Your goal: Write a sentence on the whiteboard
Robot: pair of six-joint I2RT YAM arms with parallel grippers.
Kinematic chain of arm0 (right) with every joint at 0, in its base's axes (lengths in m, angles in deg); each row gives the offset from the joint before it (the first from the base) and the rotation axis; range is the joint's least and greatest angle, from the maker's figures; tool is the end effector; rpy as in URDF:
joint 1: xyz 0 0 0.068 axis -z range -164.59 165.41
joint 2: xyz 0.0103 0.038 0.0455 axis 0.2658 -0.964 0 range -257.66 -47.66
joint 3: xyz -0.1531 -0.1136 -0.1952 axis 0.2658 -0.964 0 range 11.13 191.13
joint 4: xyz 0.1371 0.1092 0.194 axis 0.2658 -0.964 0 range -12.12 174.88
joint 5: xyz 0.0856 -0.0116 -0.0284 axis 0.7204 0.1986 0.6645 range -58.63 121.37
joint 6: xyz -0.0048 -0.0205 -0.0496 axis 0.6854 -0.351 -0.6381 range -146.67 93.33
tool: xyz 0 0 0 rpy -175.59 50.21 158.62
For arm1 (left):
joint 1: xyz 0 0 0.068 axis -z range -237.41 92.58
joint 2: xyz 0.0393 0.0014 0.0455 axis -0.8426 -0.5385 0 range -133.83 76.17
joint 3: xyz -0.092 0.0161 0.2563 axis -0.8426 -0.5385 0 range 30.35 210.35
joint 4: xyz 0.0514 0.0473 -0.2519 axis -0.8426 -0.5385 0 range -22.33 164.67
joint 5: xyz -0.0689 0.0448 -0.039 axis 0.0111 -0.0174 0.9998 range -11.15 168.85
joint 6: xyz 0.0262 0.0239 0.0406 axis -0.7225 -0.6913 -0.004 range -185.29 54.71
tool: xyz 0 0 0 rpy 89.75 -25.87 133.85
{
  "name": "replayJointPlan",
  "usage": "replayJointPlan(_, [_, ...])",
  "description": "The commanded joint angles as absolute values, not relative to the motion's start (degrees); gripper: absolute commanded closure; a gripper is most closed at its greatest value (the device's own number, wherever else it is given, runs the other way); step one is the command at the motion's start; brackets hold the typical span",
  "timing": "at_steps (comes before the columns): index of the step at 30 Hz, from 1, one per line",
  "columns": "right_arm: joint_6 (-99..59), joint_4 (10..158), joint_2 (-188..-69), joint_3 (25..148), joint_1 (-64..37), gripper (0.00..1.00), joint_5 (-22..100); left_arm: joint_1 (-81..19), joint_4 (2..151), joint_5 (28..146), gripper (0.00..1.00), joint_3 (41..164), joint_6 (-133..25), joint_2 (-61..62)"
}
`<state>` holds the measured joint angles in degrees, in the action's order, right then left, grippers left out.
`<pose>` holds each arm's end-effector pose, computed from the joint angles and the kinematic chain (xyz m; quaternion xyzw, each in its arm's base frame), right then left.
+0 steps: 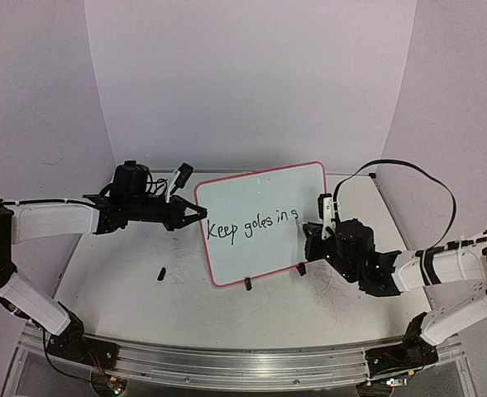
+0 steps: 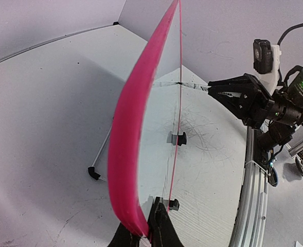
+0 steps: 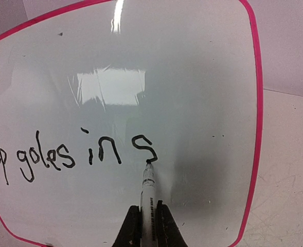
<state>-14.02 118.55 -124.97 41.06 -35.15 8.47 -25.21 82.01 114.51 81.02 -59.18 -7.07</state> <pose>0.1858 0.2041 0.2060 -0.1345 0.7688 0.1844 0.5973 0.2603 -0.1887 0.2505 0.3413 0.7461 -0.4117 0.3968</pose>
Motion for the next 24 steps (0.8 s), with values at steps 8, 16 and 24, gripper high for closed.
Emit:
replayJointPlan(8, [-14.8, 120.2, -126.3, 43.6, -35.3, 1.00, 10.3, -26.0, 81.7, 105.9, 1.00, 82.1, -64.9, -6.0])
replayJointPlan(16, [-15.2, 120.8, -126.8, 44.1, -35.4, 1.00, 10.6, -26.0, 81.8, 105.9, 1.00, 82.2, -64.9, -6.0])
replayJointPlan(24, [-15.0, 120.5, -125.5, 43.5, -35.4, 1.00, 9.1, -26.0, 81.7, 105.5, 1.00, 82.2, -64.8, -6.1])
